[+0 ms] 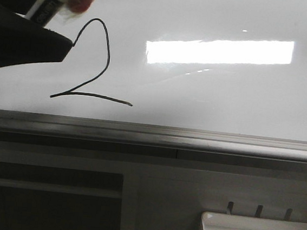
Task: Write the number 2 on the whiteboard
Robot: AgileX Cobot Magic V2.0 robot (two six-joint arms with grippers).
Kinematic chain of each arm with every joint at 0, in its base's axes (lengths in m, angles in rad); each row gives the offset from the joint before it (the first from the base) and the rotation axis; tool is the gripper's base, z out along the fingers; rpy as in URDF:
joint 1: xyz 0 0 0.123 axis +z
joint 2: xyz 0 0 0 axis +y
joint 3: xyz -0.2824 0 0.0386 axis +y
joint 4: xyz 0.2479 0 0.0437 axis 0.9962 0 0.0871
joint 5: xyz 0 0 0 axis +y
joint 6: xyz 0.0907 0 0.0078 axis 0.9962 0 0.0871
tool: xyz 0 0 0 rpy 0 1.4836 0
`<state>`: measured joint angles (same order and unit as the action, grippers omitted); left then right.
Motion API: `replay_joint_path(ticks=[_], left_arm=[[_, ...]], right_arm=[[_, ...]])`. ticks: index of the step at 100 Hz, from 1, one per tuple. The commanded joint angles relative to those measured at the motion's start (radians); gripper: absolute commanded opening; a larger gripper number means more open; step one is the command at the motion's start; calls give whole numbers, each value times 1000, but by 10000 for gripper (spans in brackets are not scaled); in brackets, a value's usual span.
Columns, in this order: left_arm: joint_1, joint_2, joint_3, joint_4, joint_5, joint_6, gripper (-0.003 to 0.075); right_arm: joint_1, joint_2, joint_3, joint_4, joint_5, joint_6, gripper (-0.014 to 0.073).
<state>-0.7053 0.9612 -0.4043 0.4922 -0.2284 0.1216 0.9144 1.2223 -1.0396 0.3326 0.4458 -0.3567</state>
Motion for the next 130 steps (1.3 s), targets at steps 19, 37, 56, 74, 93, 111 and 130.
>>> replay_joint_path(ticks=[19, 37, 56, 74, 93, 111, 130], left_arm=[[-10, -4, -34, -11, -87, -9, 366], [-10, -4, -34, -11, -66, -9, 365], [-23, -2, -34, -11, -48, -9, 261], [-45, -2, -34, -11, -40, -9, 158], [-45, -2, -34, -11, -31, -9, 71], [-45, -2, -34, -11, -25, -9, -11], [-45, -2, -34, -18, -25, -9, -20]], right_arm=[[2, 15, -35, 12, -43, 1, -68], [2, 15, -35, 11, -64, 1, -68], [2, 15, -35, 11, -66, 1, -68], [2, 15, -35, 11, -68, 1, -68], [2, 15, -35, 11, -72, 1, -68], [2, 15, -35, 11, -74, 1, -68], [2, 15, -35, 11, -96, 1, -64]])
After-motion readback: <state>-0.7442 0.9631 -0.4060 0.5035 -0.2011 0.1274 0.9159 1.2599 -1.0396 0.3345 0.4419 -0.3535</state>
